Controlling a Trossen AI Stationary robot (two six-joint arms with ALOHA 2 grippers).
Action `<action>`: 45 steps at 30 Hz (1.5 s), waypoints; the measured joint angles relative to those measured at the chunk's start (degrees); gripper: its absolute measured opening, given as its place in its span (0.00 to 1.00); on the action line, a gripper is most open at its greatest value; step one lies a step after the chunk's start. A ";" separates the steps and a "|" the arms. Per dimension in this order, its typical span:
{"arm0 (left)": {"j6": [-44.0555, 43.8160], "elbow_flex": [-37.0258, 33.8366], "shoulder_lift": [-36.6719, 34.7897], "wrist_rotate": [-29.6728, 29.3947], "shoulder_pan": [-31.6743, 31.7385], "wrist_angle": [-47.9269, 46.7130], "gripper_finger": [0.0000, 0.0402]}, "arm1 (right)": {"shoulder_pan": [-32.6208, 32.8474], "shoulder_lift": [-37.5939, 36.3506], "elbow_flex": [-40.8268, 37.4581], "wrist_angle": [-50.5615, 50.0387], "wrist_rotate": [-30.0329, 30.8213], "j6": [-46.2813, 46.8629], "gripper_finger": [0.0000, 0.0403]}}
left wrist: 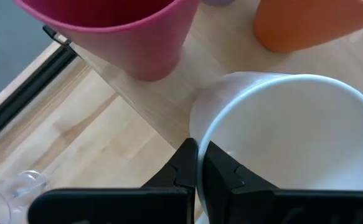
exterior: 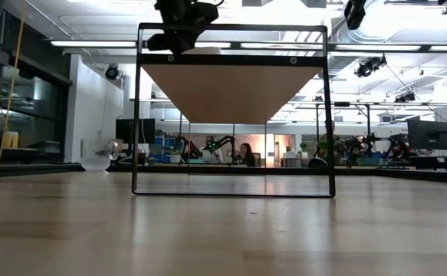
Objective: Stack small to large cups/mugs on shelf
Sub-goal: Put the white mug on the shelf, then put the top transparent mug on the shelf
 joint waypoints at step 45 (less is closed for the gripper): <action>2.81 10.77 -1.04 -0.03 -0.05 -0.52 0.53 | -0.02 -0.02 -0.01 -0.02 0.00 0.02 0.00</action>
